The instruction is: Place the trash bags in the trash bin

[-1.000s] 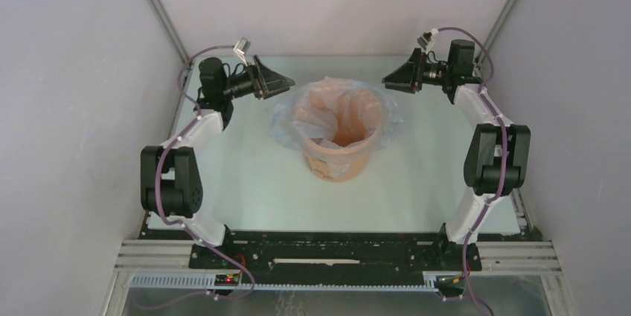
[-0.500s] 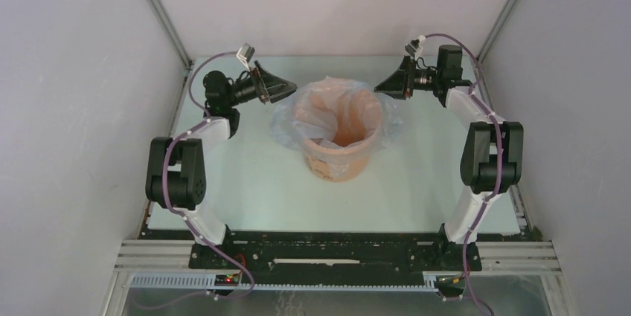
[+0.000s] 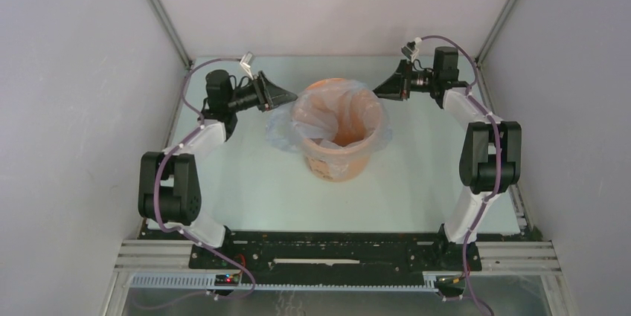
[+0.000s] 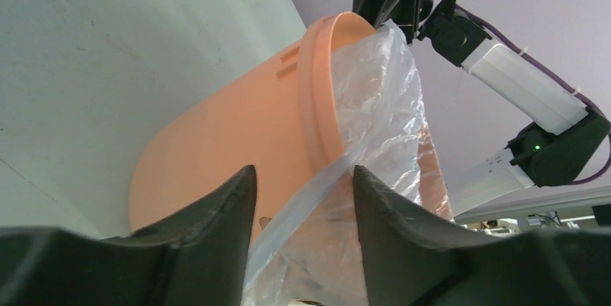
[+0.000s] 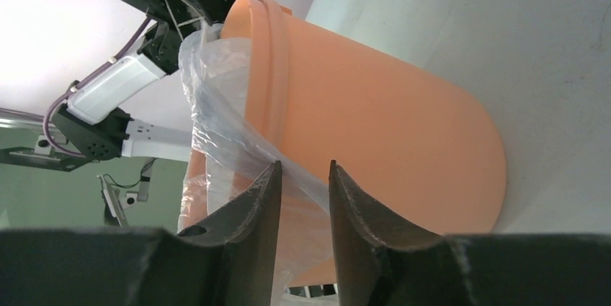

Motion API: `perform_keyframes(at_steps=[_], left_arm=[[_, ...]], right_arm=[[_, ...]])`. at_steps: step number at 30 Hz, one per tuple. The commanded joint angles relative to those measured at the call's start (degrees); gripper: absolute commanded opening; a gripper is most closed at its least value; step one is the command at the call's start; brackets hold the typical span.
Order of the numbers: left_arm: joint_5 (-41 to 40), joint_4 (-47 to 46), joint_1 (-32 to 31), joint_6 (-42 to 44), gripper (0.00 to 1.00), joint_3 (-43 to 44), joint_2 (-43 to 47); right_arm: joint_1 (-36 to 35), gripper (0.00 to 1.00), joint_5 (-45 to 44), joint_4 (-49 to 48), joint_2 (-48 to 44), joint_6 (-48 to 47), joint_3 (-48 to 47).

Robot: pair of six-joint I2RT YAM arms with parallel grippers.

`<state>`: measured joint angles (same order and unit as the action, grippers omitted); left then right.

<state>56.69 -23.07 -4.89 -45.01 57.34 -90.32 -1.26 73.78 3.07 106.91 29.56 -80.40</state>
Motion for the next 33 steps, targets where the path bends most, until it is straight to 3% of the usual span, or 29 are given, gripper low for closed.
perform_keyframes(at_steps=[1,4,8,9,16,18,26,33], left_arm=[[-0.15,-1.9,-0.3,0.01,0.5,-1.62,1.91],[-2.34,-1.73,-0.3,-1.26,0.33,-1.08,1.58],[-6.0,-1.77,-0.3,-3.15,0.26,-0.39,1.37],[-6.73,-1.42,-0.28,-3.23,0.28,-0.27,1.07],[-4.41,-1.38,-0.13,-2.22,0.72,-3.61,4.26],[-2.95,-1.69,0.21,-1.54,0.78,-4.69,5.3],[-0.72,-10.72,3.23,-6.93,0.77,-8.72,5.68],[-2.26,-10.59,2.55,-7.27,0.54,-8.79,4.06]], right_arm=[[-0.33,0.34,0.52,-7.32,-2.46,4.65,0.86],[-0.33,0.19,-1.48,-10.51,-2.41,8.03,1.59],[-0.29,0.0,-4.96,-13.49,-1.95,12.83,1.95],[-0.18,0.0,-6.5,-13.4,-1.7,13.84,2.03],[0.8,0.0,-8.6,-17.63,-2.35,18.77,5.57],[0.82,0.0,-8.57,-17.95,-2.35,19.17,5.72],[0.82,0.0,-7.93,-19.28,-1.37,20.14,5.72],[0.82,0.0,-8.86,-20.23,-1.27,20.85,5.69]])
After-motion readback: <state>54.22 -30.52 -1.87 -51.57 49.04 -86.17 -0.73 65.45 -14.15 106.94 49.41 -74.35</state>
